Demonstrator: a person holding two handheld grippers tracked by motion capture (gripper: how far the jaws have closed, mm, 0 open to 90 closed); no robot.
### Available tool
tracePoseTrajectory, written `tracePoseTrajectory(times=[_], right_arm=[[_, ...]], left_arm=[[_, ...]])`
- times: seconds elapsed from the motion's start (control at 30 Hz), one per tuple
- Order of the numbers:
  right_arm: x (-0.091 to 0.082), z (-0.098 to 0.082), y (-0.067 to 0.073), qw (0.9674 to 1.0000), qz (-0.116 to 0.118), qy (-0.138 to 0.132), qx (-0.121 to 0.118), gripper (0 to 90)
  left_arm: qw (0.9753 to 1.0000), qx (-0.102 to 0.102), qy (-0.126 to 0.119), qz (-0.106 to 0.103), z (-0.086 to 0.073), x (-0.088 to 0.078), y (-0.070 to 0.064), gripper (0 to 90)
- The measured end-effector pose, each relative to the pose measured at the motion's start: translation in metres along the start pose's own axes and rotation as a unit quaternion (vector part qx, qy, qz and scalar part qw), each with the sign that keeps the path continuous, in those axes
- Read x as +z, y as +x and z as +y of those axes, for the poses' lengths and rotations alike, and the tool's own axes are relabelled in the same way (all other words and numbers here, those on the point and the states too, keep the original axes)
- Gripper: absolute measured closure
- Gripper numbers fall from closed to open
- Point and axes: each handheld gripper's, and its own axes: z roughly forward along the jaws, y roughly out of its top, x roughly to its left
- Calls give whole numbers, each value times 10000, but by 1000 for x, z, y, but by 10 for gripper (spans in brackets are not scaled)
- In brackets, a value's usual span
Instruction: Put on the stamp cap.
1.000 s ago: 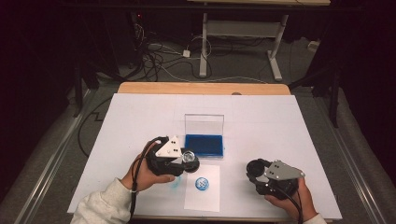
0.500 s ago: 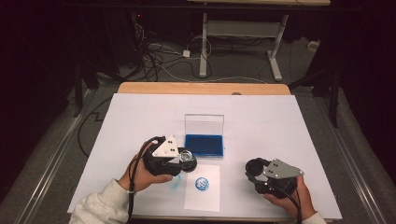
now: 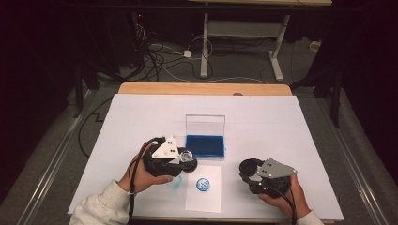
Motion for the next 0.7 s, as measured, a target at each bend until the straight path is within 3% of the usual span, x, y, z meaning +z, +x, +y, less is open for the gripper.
tracePoseTrajectory(times=[0.33,0.7], right_arm=[[31,26,28,9986,373,-127,-367,384],[57,42,46,9968,669,-289,-327,384]], left_arm=[[9999,4,-128,-26,6,-3,-3,545],[9990,-5,-391,-229,19,0,-6,545]])
